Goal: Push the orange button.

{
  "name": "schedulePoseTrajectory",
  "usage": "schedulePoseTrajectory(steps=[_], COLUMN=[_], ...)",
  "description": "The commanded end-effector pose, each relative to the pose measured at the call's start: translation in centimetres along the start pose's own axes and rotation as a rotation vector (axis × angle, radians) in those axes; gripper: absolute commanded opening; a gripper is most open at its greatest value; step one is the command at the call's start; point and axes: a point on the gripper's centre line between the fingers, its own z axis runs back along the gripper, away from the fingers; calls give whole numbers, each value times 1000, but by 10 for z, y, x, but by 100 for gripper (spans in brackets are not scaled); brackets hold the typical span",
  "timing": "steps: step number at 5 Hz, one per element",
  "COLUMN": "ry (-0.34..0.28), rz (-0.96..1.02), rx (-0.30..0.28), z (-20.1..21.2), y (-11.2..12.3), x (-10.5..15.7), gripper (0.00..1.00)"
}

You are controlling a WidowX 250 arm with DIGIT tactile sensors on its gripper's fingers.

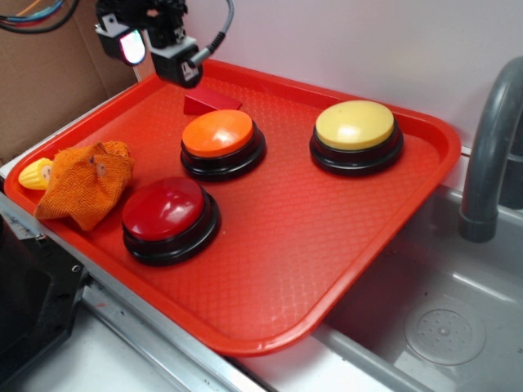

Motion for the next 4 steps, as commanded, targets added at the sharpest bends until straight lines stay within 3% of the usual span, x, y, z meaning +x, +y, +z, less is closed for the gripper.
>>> schedulePoseTrajectory(steps=[1, 4], ry=[-76, -97], rz=[-35, -6], rx=[18, 29], z=[29, 48], y=[-1, 4], x=[8, 1], gripper=[100, 100])
